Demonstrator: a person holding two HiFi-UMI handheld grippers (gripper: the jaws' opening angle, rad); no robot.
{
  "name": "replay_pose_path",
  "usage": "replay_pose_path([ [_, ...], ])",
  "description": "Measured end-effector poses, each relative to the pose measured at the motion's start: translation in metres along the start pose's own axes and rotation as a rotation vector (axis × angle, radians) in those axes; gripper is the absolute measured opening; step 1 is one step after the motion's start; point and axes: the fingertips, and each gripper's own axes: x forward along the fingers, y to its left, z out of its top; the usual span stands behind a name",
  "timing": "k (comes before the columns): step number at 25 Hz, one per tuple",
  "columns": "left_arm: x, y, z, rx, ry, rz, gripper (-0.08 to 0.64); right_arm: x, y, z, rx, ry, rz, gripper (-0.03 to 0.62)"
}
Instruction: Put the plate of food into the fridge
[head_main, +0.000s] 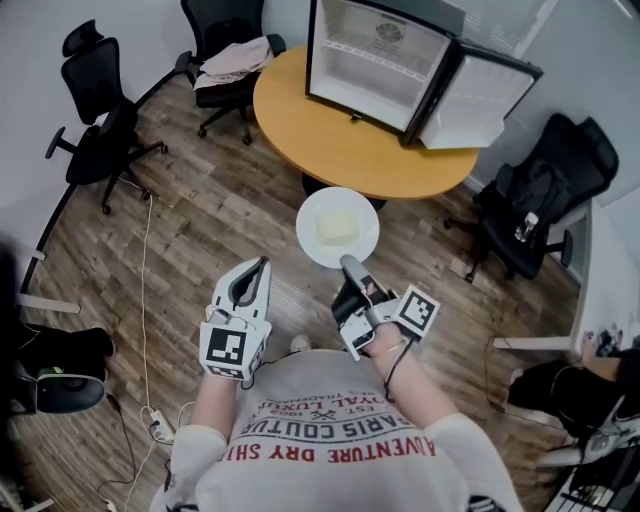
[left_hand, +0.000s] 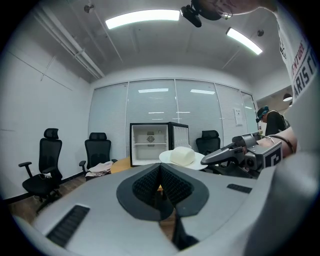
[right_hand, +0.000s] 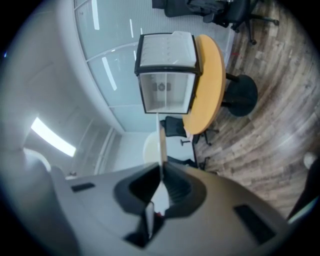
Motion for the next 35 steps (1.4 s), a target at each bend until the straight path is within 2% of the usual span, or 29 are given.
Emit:
replay_pose_path([
  [5,0.018,0.024,-0.006,-0.027,0.009,0.003,0.029,0.03,-0.004,0.003,-0.002,0.011,-0.015,0.038],
  [14,0.082,0.057,-0.006,-0.034,0.022,0.038,0.029,0.098,-0.012,0.046,0.013,0.059,-0.025,0.038],
  [21,0.164,0.081,0.015,-0.004,0.008,0.077,0.029,0.159,0.0,0.113,0.005,0.105,-0.009,0.038],
  [26,0.225,0.082,0.031,0.003,-0.01,0.082,0.029,0.191,0.012,0.164,-0.019,0.135,0.012,0.038],
  [35,0.31,0.083,0.04,0.016,-0.022,0.084,0.029,0.224,0.008,0.247,-0.027,0.116,0.004,0.038],
])
